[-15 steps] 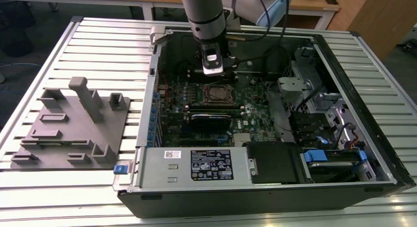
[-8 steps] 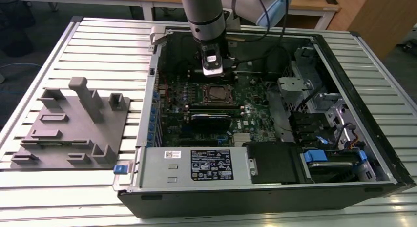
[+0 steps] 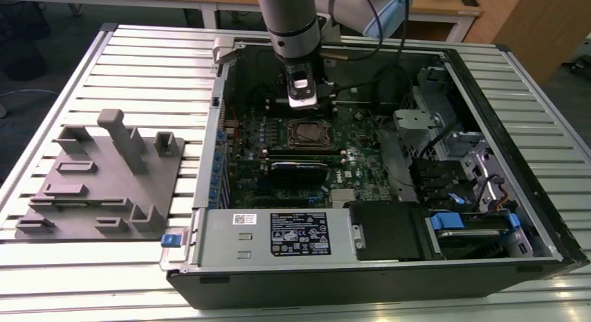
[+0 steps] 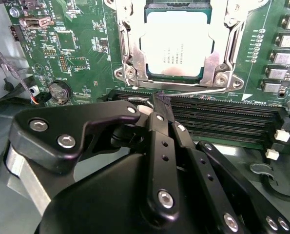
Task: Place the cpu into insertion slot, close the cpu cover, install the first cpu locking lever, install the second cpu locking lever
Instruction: 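Install the first cpu locking lever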
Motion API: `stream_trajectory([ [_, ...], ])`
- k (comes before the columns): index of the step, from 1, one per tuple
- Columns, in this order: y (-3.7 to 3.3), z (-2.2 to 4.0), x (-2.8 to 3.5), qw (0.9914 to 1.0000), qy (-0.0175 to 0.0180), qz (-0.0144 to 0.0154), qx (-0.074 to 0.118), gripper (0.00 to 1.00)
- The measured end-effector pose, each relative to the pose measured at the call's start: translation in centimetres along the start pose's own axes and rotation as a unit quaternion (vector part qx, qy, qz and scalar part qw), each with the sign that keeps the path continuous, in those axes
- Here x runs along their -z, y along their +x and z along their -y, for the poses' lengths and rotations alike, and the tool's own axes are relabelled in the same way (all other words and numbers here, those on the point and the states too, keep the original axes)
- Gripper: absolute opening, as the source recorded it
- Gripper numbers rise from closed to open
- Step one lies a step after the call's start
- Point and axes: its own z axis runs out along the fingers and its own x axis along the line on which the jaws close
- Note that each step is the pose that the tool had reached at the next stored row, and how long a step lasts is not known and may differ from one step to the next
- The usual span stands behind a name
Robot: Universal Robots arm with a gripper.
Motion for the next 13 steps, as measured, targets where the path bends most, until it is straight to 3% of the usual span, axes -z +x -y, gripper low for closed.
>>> stream_trajectory([
  [13,0.22,-0.57,-0.31,0.99999,0.0039,0.0023,0.001,0.1],
])
